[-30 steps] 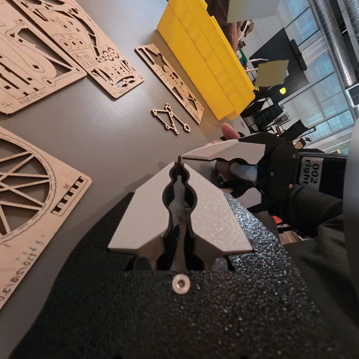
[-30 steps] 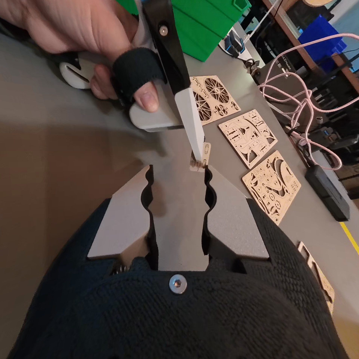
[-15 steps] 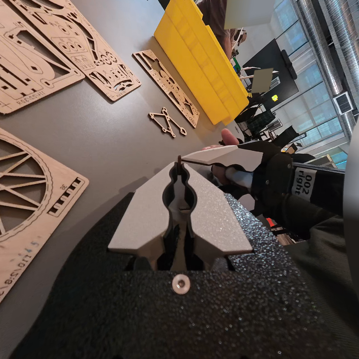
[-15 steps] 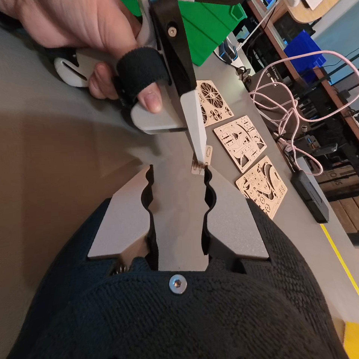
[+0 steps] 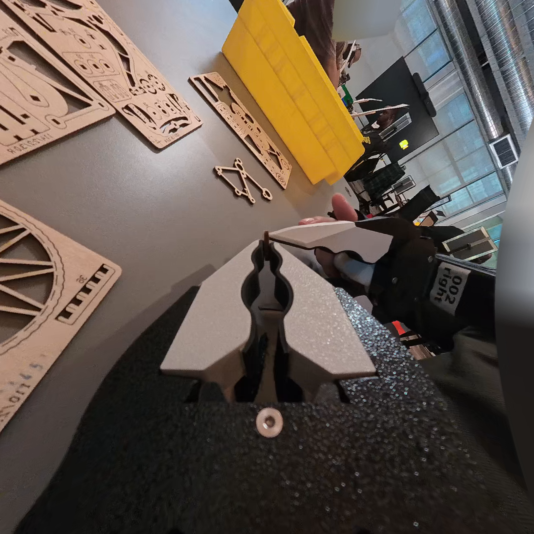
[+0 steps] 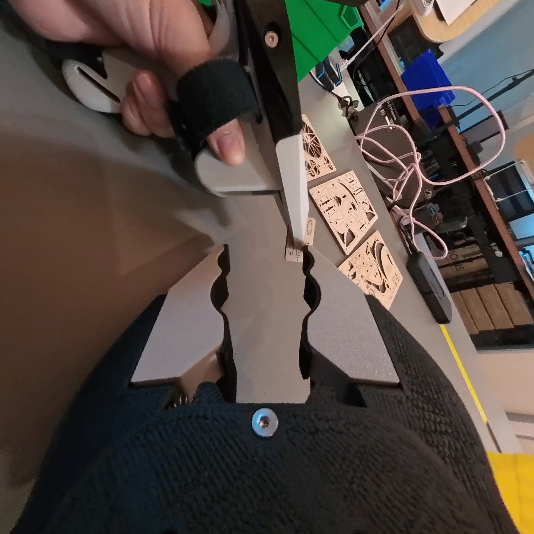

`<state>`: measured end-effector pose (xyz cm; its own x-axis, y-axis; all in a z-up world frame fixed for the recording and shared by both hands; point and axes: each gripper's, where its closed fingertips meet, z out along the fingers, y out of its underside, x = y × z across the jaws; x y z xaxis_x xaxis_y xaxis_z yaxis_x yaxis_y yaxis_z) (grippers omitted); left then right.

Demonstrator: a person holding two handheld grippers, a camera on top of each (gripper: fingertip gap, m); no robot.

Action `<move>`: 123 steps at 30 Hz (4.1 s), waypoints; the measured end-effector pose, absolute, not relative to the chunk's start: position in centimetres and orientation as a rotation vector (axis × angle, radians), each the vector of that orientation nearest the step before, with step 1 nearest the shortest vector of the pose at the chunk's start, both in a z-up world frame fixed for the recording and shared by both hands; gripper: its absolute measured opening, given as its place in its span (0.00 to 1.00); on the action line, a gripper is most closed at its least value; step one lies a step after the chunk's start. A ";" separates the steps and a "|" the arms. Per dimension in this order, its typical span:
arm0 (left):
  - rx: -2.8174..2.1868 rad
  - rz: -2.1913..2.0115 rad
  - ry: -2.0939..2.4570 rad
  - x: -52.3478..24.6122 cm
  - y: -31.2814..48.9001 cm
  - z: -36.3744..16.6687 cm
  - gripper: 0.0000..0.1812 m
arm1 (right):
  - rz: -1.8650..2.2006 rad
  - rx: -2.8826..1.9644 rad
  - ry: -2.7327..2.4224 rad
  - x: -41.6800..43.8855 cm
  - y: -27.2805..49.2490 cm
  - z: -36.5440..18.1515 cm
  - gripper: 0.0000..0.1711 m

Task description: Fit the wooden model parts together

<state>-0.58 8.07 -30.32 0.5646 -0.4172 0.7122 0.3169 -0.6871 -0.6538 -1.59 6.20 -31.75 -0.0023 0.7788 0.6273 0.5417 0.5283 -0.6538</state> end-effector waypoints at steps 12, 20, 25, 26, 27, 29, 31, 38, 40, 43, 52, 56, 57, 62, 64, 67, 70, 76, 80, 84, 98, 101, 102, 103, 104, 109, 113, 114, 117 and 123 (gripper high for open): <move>-1.909 -1.050 0.318 -0.5 7.6 -28.9 0.01 | 0.688 -1.213 -1.530 -0.5 7.0 -28.1 0.29; -1.969 -1.045 0.422 0.7 6.9 -29.8 0.00 | 0.674 -1.212 -1.568 -0.3 7.2 -28.7 0.11; -1.956 -1.069 0.449 1.0 6.6 -29.6 0.01 | 0.844 -1.300 -1.586 -0.1 6.9 -28.8 0.03; -1.953 -1.073 0.460 1.1 6.5 -29.6 0.01 | 0.898 -1.320 -1.604 0.0 6.6 -28.9 0.02; -1.955 -1.071 0.471 1.2 6.4 -29.6 0.01 | 0.936 -1.338 -1.615 0.0 6.5 -29.1 0.03; -1.954 -1.074 0.497 1.4 6.2 -29.6 0.01 | 1.015 -1.358 -1.630 0.3 6.3 -29.1 0.03; -1.943 -1.093 0.521 1.7 5.9 -29.5 0.01 | 1.087 -1.374 -1.643 0.5 6.0 -29.0 0.02; -1.928 -1.149 0.607 2.5 4.9 -29.4 0.01 | 1.345 -1.419 -1.679 1.5 5.0 -28.9 0.01; -1.937 -1.173 0.616 2.7 4.7 -29.5 0.01 | 1.399 -1.435 -1.684 1.6 4.8 -29.0 0.01; -1.954 -1.178 0.607 2.6 4.7 -29.7 0.01 | 1.327 -1.409 -1.710 1.6 4.9 -29.4 0.01; -2.061 -1.167 0.417 1.8 6.0 -30.9 0.01 | 0.900 -1.376 -1.732 0.9 6.3 -30.7 0.01; -2.062 -1.181 0.391 1.8 6.0 -30.9 0.01 | 0.978 -1.387 -1.713 0.9 6.2 -30.6 0.01; -2.059 -1.190 0.398 1.9 5.9 -30.9 0.01 | 1.042 -1.411 -1.708 1.0 6.0 -30.6 0.01; -2.049 -1.216 0.417 2.2 5.5 -30.8 0.01 | 1.187 -1.461 -1.709 1.3 5.7 -30.4 0.01; -2.045 -1.226 0.424 2.3 5.4 -30.7 0.01 | 1.243 -1.483 -1.708 1.4 5.6 -30.4 0.01; -2.046 -1.235 0.436 2.5 5.2 -30.7 0.01 | 1.297 -1.509 -1.715 1.6 5.4 -30.4 0.01; -2.059 -1.248 0.440 2.6 5.0 -30.9 0.01 | 1.319 -1.524 -1.731 1.7 5.2 -30.6 0.01; -2.067 -1.243 0.407 2.5 5.2 -31.0 0.01 | 1.207 -1.488 -1.733 1.5 5.6 -30.8 0.01; -2.091 -1.204 0.347 2.0 5.8 -31.4 0.01 | 1.023 -1.442 -1.726 1.0 6.2 -31.2 0.00; -2.097 -1.176 0.292 1.5 6.3 -31.5 0.01 | 0.870 -1.410 -1.693 0.5 6.8 -31.3 0.00; -1.797 -0.986 0.525 1.6 6.1 -27.7 0.01 | 0.682 -0.961 -1.536 0.7 6.8 -26.5 0.07; -1.552 -0.553 0.828 2.0 5.4 -26.5 0.01 | 0.565 -0.740 -1.516 1.2 5.8 -25.2 0.09; -1.488 -0.418 0.906 2.1 5.2 -26.4 0.01 | 0.518 -0.676 -1.520 1.3 5.4 -25.2 0.08; -1.434 -0.325 0.957 2.1 5.0 -26.2 0.01 | 0.488 -0.629 -1.510 1.4 5.1 -25.0 0.07; -1.381 -0.260 0.990 2.2 4.7 -25.9 0.01 | 0.475 -0.591 -1.496 1.5 4.7 -24.7 0.06; -1.187 0.041 1.100 2.6 3.9 -24.8 0.01 | 0.414 -0.480 -1.440 1.9 3.8 -23.9 0.03; -1.160 0.082 1.097 2.8 3.6 -24.2 0.01 | 0.382 -0.448 -1.395 2.0 3.5 -23.5 0.01; -1.161 0.091 1.094 2.8 3.7 -24.1 0.01 | 0.385 -0.453 -1.390 2.0 3.5 -23.4 0.01; -1.172 0.079 1.074 2.8 3.7 -24.0 0.01 | 0.378 -0.459 -1.372 2.0 3.5 -23.2 0.01; -1.191 0.023 1.046 2.8 3.8 -23.8 0.01 | 0.401 -0.464 -1.374 2.0 3.5 -23.1 0.01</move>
<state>2.79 3.76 -23.85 0.5579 -0.4883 -0.6710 -0.5179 0.4269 -0.7413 2.05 3.52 -23.12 0.1549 0.5290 0.8344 -0.0027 0.8448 -0.5351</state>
